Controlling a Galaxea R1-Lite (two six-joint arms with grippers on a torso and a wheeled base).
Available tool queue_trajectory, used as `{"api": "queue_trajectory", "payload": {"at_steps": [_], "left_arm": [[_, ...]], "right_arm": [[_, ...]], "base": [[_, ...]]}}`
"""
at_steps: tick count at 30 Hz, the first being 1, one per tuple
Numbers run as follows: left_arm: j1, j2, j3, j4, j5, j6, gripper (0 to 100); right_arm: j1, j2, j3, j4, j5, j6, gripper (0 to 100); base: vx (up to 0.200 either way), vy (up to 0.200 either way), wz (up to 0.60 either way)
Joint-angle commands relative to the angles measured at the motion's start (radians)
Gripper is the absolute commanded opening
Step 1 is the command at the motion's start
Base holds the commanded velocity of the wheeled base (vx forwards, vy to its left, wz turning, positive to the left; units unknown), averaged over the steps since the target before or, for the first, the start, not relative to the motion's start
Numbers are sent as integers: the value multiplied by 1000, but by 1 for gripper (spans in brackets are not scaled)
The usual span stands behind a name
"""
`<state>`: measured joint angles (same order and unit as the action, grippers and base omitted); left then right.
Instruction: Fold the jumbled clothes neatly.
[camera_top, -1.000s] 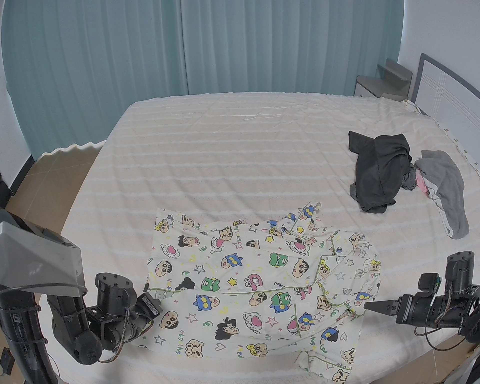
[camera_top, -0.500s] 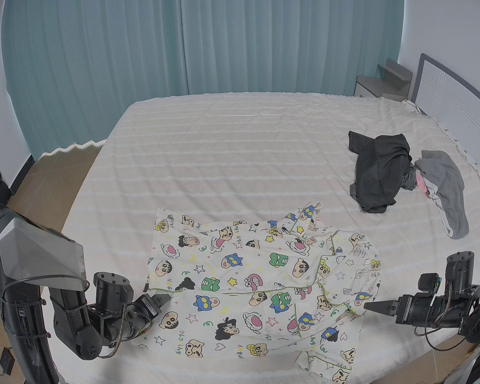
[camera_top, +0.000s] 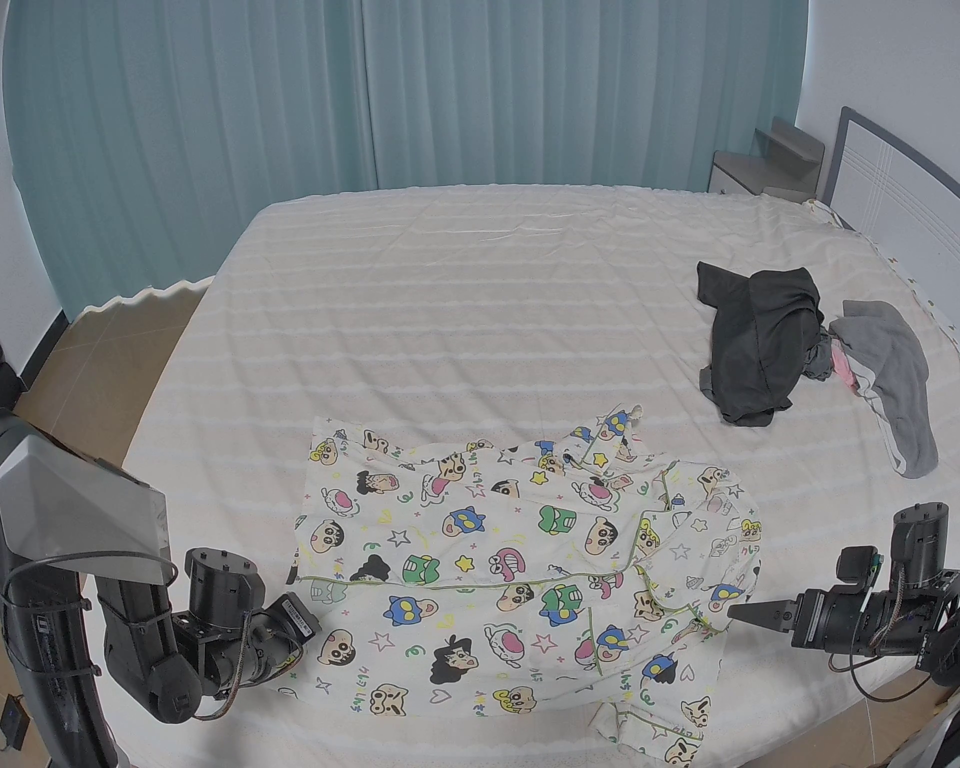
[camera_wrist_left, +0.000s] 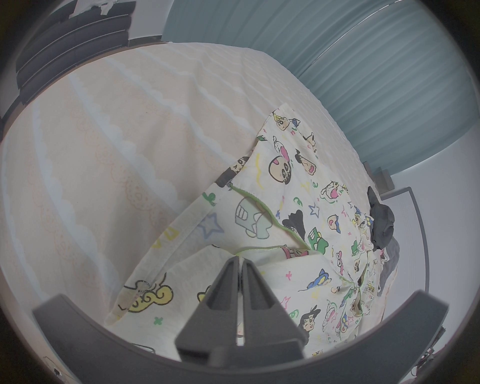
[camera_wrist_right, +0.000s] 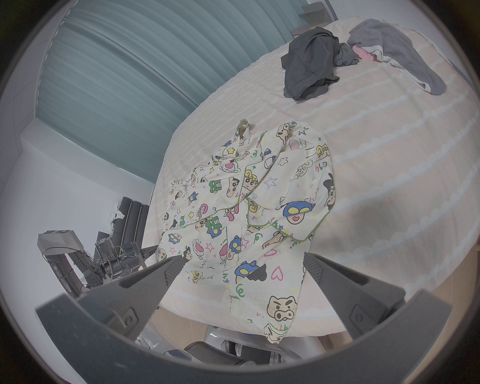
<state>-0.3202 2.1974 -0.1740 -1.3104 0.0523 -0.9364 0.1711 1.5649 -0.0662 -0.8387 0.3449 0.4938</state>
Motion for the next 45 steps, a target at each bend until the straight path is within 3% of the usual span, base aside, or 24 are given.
{"api": "queue_trajectory", "payload": {"at_steps": [1, 4, 11, 16, 22, 23, 33, 36, 40, 45], "left_arm": [[0, -42, 18, -4, 9, 4, 0], [0, -111, 30, -6, 27, 7, 0], [-46, -268, 39, -6, 156, 19, 0], [-103, -245, 57, -6, 251, 97, 0], [-131, -159, 50, -9, 330, 110, 0], [-131, -150, 48, -12, 331, 110, 100], [-95, -4, 61, -257, 399, 137, 100], [-102, -21, 94, -247, 359, 134, 100], [-108, -100, 157, -247, 225, 126, 100], [-109, -110, 159, -247, 195, 71, 100]], "right_arm": [[-1, 0, 0, 0, 0, 0, 100], [-1, -2, 0, 0, 0, 0, 100], [-1, -2, 0, -3, 0, 0, 100], [-1, -3, 2, -3, 0, 0, 100], [1, -2, 6, -3, 0, 0, 100], [1, -2, 6, -3, 0, 0, 100], [1, -22, 20, -2, -3, -8, 100], [1, -29, 26, 0, -3, -8, 100], [4, -25, 37, 1, -1, -15, 100], [31, -20, 45, 1, -3, -17, 100]], "base": [[0, 0, 0], [0, 0, 0], [0, 0, 0], [0, 0, 0], [0, 0, 0], [0, 0, 0], [0, 0, 0], [0, 0, 0], [0, 0, 0], [0, 0, 0]]}}
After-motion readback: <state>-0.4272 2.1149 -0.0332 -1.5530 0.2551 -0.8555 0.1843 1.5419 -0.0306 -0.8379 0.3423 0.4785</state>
